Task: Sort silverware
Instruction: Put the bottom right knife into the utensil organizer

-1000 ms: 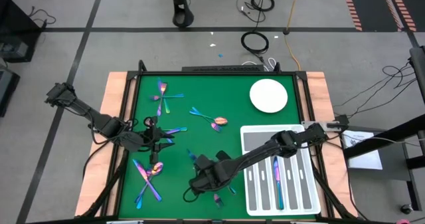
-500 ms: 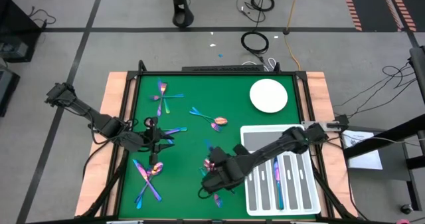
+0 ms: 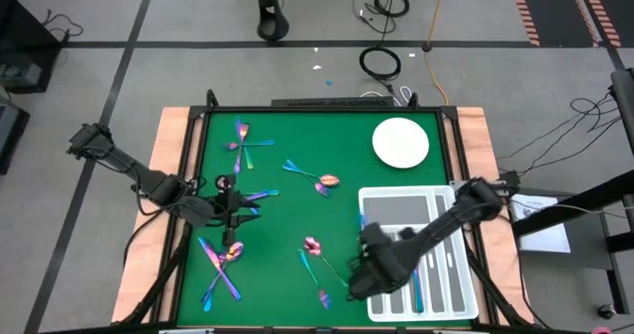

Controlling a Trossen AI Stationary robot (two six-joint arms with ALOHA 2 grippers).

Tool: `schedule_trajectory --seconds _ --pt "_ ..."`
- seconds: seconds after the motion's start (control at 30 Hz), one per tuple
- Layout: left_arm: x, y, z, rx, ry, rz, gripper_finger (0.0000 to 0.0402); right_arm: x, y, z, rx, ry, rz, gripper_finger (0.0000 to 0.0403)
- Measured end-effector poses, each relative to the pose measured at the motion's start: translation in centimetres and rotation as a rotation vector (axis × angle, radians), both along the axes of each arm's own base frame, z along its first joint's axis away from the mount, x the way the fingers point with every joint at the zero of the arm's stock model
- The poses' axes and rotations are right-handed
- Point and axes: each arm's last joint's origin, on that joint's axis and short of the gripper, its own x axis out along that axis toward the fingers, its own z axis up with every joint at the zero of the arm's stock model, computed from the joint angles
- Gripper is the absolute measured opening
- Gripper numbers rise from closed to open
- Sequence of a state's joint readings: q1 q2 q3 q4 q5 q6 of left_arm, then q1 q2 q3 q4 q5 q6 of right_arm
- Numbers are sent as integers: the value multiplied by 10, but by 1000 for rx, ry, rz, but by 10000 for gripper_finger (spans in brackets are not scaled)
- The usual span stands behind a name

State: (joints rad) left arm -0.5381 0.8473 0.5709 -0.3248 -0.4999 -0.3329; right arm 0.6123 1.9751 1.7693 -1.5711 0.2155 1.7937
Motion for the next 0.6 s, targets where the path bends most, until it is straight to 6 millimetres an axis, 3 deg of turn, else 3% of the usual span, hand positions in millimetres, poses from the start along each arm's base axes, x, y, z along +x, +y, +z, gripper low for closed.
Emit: schedule_trajectory --seconds 0.13,0.3,0.43,0.6 --pt "0 0 0 -3 -3 1 125 -39 2 -6 -25 -19 -126 2" --pt "0 0 0 -24 -5 13 125 -71 9 -26 -11 -68 -224 2" --pt "1 0 0 -26 -7 14 125 -84 18 -47 7 -96 -257 2" --pt "5 -3 0 -27 -28 16 125 -87 22 -53 20 -109 -252 2"
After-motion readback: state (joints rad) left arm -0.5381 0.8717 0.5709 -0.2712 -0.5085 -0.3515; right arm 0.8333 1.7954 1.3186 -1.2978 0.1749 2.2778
